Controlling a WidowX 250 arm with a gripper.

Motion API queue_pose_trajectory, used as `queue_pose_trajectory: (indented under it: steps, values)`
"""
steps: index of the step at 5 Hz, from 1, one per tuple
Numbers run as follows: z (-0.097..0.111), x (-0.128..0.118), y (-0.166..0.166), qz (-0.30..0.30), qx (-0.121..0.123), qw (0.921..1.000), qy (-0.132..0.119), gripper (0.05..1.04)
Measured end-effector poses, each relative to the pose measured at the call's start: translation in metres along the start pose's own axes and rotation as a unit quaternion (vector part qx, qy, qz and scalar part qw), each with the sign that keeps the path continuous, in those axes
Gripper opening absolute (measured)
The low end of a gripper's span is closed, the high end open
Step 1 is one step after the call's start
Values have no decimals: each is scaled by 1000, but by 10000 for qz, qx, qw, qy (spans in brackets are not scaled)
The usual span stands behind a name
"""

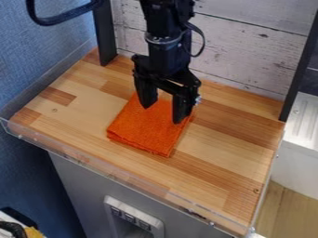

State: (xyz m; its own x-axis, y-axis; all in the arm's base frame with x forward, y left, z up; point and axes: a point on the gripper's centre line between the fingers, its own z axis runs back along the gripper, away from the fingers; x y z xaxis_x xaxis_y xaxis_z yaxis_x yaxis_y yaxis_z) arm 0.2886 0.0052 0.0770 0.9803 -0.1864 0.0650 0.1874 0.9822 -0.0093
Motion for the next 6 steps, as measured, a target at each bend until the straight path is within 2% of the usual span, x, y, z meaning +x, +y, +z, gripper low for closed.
queue_pose_trajectory:
  steps: [2, 3, 5, 6]
  values:
    - [-12, 13, 24, -215, 20, 9997, 127, 999]
    - [-16, 14, 29, -292, 4, 9992, 259, 953]
    - [-31, 13, 31, -331, 1, 9984, 469, 370]
    - [-40, 14, 33, -338, 21, 9981, 508, 156]
